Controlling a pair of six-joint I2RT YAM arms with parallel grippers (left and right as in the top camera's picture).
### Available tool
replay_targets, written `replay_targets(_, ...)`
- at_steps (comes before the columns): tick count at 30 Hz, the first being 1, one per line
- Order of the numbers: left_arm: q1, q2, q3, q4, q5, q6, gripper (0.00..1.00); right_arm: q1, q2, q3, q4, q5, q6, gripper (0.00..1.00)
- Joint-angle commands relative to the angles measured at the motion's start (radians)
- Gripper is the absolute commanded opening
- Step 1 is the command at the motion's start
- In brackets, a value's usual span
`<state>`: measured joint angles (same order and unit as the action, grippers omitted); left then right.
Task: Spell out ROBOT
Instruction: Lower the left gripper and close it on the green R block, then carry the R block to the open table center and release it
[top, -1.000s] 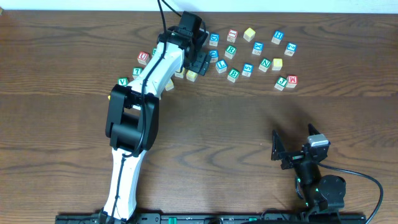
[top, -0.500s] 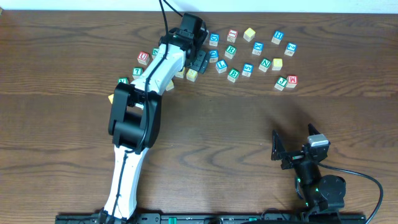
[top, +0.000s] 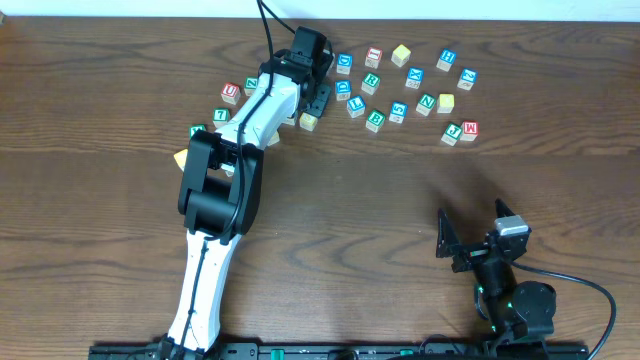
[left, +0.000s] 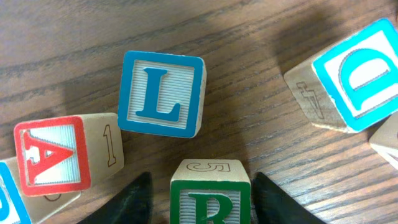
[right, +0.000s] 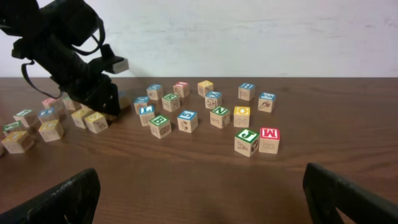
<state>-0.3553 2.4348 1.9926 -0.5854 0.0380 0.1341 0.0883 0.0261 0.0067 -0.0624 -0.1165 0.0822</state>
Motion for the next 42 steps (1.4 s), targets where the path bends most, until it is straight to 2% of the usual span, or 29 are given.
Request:
replay_targets(1, 0.001, 0.01, 0.018, 0.0, -0.013, -0.001, 0.45, -0.002, -0.002, -0.001, -0.002, -0.009, -0.005, 0.99)
replay_targets(7, 0.001, -0.002, 0.018, 0.0, -0.013, -0.014, 0.41, -0.002, -0.002, -0.001, -0.002, -0.01, -0.005, 0.99)
replay_targets(10, 0.001, -0.022, 0.018, -0.003, -0.014, -0.024, 0.35, -0.002, -0.002, -0.001, -0.002, -0.009, -0.005, 0.99)
replay_targets(18, 0.001, -0.055, 0.018, -0.014, -0.025, -0.042, 0.31, -0.002, -0.001, -0.001, -0.002, -0.009, -0.005, 0.99)
replay_targets(30, 0.001, -0.142, 0.018, -0.057, -0.025, -0.047, 0.29, -0.002, -0.001, -0.001, -0.002, -0.01, -0.005, 0.99)
replay_targets(33, 0.001, -0.191, 0.018, -0.094, -0.03, -0.1, 0.29, -0.002, -0.002, -0.001, -0.002, -0.009, -0.005, 0.99)
replay_targets(42, -0.008, -0.322, 0.018, -0.356, -0.027, -0.415, 0.29, -0.002, -0.001, -0.001, -0.002, -0.01, -0.005, 0.99)
